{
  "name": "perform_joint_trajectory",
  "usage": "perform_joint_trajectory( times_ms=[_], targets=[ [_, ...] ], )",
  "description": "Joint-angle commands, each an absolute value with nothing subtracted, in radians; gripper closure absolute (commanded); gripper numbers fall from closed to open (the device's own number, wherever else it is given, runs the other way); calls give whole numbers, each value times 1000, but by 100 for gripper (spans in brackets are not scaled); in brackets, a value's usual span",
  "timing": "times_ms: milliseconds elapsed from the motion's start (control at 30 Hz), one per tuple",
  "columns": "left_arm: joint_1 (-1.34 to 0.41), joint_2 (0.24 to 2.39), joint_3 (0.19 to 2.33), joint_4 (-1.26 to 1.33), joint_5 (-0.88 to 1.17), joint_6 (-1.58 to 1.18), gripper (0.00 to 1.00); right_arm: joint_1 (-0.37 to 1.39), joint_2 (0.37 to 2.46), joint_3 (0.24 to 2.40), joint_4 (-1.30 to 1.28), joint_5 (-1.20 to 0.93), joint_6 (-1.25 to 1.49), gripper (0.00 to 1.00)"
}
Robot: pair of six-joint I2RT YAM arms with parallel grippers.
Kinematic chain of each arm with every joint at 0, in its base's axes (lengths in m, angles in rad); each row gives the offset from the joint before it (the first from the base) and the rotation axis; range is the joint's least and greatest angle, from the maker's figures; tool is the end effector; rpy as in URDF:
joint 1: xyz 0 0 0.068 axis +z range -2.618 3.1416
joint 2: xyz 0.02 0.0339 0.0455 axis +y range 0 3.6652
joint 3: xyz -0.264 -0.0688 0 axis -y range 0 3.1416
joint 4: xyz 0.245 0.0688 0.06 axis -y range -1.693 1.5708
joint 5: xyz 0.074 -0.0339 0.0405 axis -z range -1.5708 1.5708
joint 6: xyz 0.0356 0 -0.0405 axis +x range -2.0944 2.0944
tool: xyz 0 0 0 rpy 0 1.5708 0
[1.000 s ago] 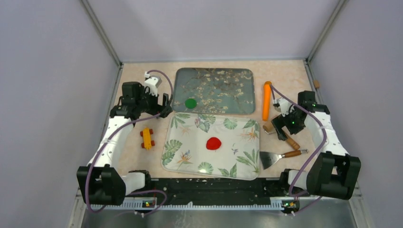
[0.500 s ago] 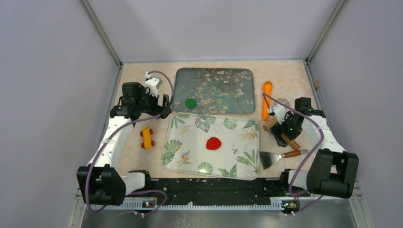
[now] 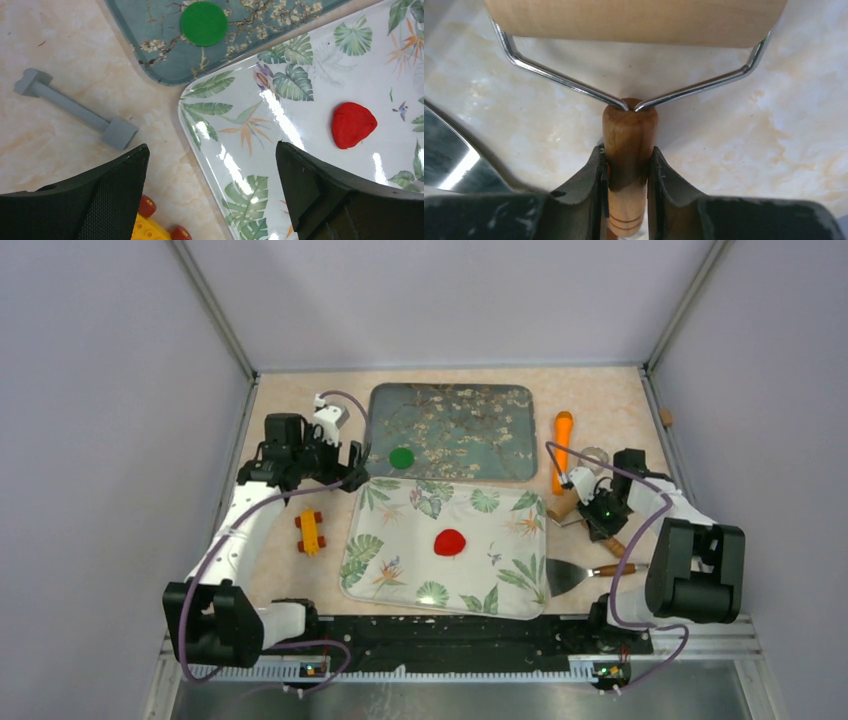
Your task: Roll out the dumpling wrappers from the dough
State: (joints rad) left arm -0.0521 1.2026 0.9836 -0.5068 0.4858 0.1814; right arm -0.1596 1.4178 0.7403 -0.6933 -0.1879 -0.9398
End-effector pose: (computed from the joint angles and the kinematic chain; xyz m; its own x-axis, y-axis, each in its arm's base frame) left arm 0.2548 -0.0299 0.2951 -0.5807 0.1900 -0.7916 0.5079 0.8445 -0.1699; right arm 0.2281 -0.0300 0.1608 -0.6673 -0.6960 -0.2650 -0.7108 0.7014 -0.0524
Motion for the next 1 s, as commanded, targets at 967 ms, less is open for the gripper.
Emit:
perform_joint_trajectory(
  times_ms=[967],
  targets=[
    [-383,1734,1510,-338,828,-345,1,490,1518,1472,-937,-311,-730,100]
  ],
)
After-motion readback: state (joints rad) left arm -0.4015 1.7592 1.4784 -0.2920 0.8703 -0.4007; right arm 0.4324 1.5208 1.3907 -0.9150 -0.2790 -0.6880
